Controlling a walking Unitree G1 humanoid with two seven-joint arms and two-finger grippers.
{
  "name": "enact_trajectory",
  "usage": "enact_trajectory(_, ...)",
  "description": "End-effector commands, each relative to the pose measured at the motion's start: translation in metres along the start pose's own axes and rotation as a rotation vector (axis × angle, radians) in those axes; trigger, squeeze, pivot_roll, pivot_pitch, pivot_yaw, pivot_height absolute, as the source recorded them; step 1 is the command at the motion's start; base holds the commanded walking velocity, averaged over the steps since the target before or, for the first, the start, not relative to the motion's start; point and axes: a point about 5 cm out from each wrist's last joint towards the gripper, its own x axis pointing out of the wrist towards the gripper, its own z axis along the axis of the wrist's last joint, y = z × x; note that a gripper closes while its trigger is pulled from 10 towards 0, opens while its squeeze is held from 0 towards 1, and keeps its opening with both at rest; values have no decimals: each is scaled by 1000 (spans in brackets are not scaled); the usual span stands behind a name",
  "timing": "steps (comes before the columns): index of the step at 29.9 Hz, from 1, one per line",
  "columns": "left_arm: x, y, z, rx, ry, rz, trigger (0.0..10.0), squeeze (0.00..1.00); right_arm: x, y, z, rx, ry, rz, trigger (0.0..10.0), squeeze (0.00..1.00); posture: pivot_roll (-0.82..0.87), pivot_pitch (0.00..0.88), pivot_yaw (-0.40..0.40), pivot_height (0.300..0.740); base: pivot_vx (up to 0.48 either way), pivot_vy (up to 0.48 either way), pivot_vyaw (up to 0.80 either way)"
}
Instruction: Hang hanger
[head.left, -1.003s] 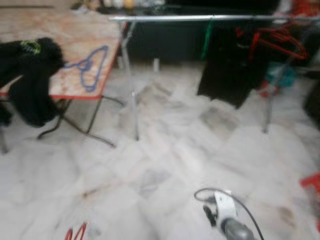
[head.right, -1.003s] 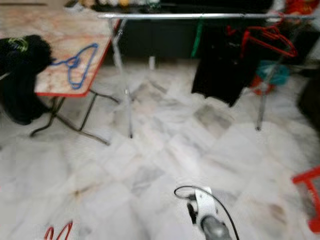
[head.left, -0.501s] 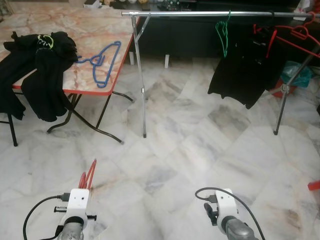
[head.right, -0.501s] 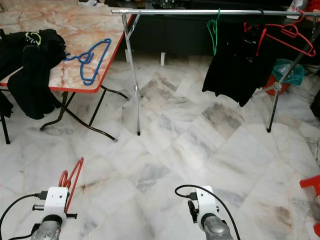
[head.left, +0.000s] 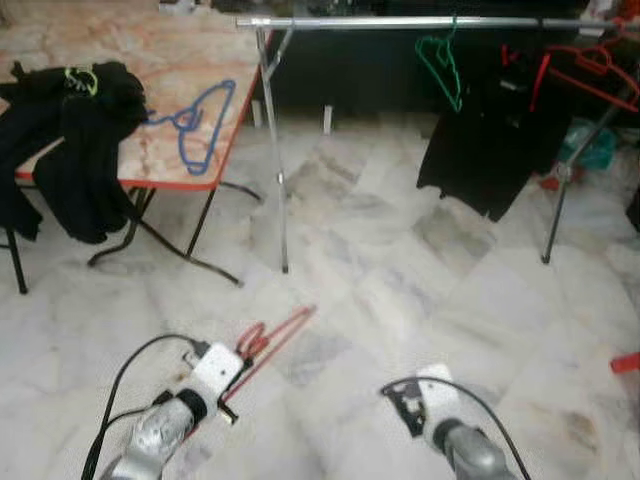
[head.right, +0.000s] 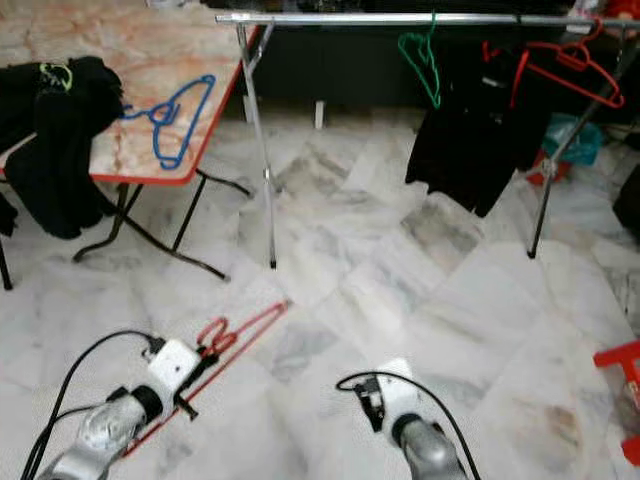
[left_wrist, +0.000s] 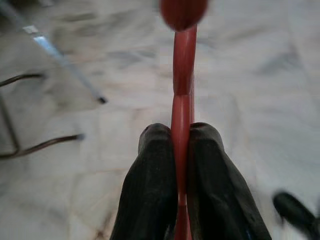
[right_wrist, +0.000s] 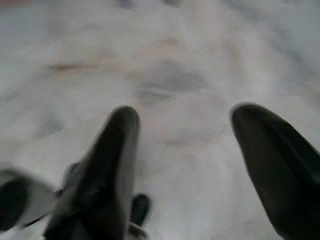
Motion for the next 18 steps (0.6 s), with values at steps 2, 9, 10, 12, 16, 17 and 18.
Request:
enact_trajectory(2,-5,-2,-3,58,38,-82,10000,0,-8,-35,43,-121,-145,99,10000,0,22,115,-46,740,0,0,0)
enact_trajectory(9,-10,-2,13,79,29,-215,10000,0,-26,-52,72,-342,-207,296,10000,0,27,117,-44,740,0,0,0)
enact_trajectory(10,-11,-3,15,87,30,-245,10000,0,-28,-52,77,-359,-213,360,10000,0,27,116,-42,740,0,0,0)
enact_trajectory(12,-11,-3,15,87,30,-245,10000,0,-28,-52,77,-359,-213,360,10000,0,27,116,-42,740,0,0,0)
enact_trajectory(16,-14,3,36,69,-2,-350,10000,0,-44,-45,100,-374,-246,675,10000,0,30,113,-40,740,0,0,0)
enact_trajectory(17,-14,3,39,69,-5,-370,10000,0,-46,-45,102,-377,-251,692,10000,0,30,113,-40,740,0,0,0)
enact_trajectory(18,-14,3,39,69,-5,-370,10000,0,-46,-45,102,-377,-251,692,10000,0,30,113,-40,740,0,0,0)
